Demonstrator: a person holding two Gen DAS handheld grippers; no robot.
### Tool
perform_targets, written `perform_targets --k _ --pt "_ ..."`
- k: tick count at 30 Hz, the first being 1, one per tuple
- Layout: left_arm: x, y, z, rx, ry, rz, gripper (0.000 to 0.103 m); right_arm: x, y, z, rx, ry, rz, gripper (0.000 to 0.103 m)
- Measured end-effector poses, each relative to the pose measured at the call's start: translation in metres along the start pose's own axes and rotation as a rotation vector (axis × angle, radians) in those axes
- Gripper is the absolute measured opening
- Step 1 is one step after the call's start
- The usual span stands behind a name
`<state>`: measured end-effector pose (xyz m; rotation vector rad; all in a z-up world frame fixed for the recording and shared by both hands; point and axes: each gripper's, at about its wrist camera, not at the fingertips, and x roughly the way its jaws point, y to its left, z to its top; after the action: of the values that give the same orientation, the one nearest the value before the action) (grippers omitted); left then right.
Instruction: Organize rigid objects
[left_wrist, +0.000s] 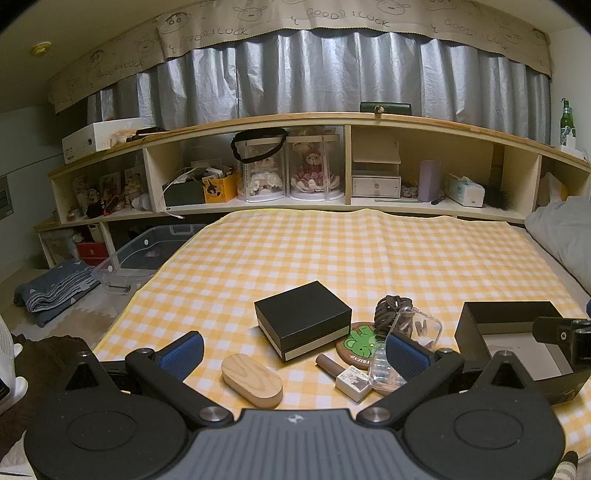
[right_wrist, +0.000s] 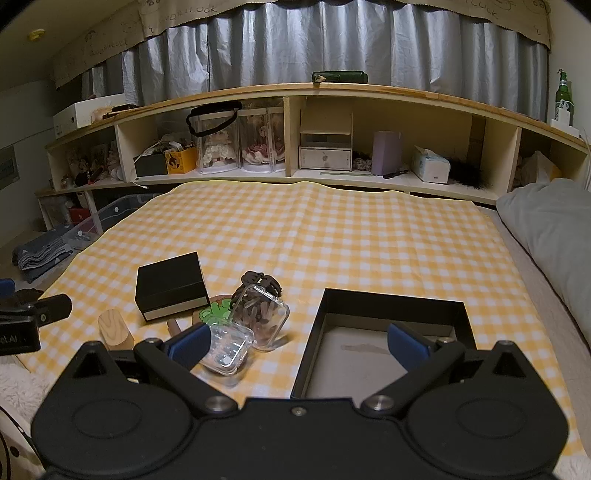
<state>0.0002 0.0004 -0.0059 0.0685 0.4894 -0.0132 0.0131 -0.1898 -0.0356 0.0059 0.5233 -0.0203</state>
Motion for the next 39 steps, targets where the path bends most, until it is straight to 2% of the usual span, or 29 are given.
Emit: perform_targets --k 39 --pt "0.0033 0.001 -0.0007 0.0 0.002 0.002 0.103 0.0031 -0.0004 -0.0021 -0.002 0.011 -0.003 0.103"
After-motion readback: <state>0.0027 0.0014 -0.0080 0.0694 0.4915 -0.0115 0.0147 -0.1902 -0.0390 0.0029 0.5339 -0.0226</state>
